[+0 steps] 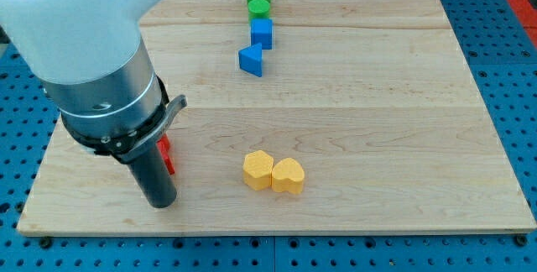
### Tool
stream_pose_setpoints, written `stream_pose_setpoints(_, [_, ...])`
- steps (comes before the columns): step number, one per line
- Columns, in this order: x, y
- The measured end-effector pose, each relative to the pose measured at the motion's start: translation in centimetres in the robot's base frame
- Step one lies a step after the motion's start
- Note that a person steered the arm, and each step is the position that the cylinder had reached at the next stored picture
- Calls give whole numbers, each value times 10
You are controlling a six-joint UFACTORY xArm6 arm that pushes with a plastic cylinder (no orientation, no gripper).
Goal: Separate yellow hexagon and yellow heart
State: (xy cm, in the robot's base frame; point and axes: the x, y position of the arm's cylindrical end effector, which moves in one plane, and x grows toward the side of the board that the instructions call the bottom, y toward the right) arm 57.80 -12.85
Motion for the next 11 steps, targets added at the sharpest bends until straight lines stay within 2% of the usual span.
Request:
stream_pose_setpoints(2, [-12,-2])
stream_pose_setpoints(3, [-12,43])
stream_pose_setpoints(5, [20,78])
stream_pose_setpoints(6, [12,138])
stream_pose_setpoints(7, [-28,139])
stream_pose_setpoints(8, [-75,90])
stream_pose_setpoints(9, [-81,109])
stream_pose_setpoints(10, [-55,144])
stream_pose_setpoints(11, [-36,112])
